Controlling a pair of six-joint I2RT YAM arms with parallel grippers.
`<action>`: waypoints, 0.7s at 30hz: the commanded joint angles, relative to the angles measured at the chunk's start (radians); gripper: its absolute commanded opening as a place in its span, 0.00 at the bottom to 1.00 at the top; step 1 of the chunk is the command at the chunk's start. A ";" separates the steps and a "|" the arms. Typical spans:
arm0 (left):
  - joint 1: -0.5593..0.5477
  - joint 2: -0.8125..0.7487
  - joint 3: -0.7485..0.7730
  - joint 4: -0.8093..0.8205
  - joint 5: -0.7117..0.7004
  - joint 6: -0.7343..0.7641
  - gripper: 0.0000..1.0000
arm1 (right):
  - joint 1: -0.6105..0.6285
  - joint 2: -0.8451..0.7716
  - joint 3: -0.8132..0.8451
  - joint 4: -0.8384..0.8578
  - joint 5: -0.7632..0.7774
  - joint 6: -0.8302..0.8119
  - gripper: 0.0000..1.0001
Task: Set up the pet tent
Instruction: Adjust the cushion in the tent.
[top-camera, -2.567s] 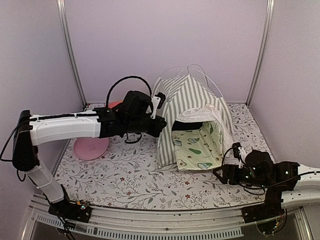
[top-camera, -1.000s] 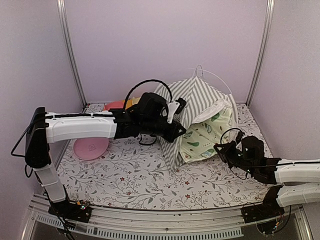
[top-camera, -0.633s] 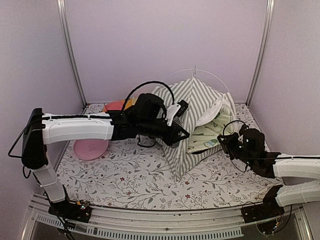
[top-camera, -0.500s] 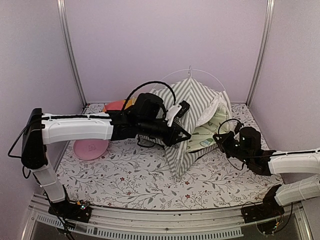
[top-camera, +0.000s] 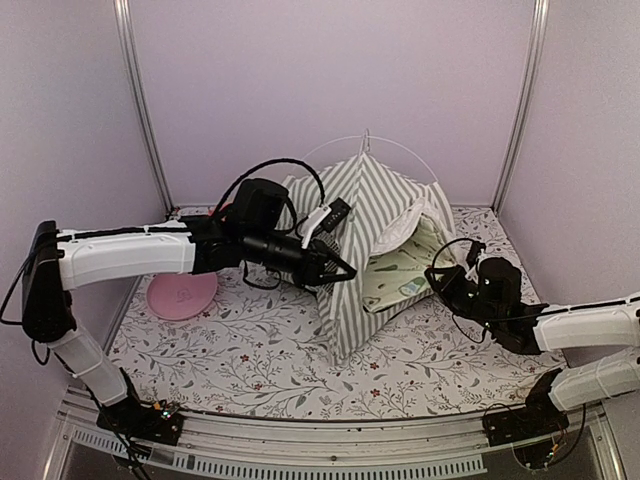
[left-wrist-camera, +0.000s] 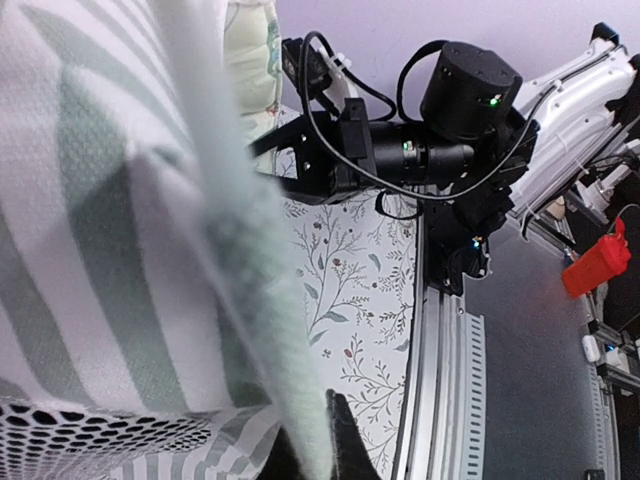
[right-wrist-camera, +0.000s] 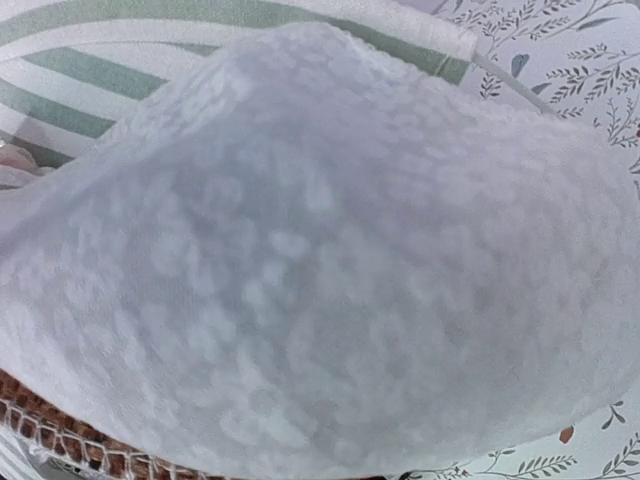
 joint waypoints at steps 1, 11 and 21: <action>0.004 -0.029 -0.021 -0.091 0.121 0.067 0.00 | 0.004 -0.069 0.011 0.067 -0.004 -0.061 0.00; 0.020 0.008 -0.006 -0.099 0.249 0.103 0.00 | 0.124 0.213 0.120 0.239 -0.028 -0.159 0.00; 0.023 -0.195 -0.069 -0.101 -0.212 -0.024 0.46 | 0.123 0.288 0.054 0.221 -0.061 -0.085 0.00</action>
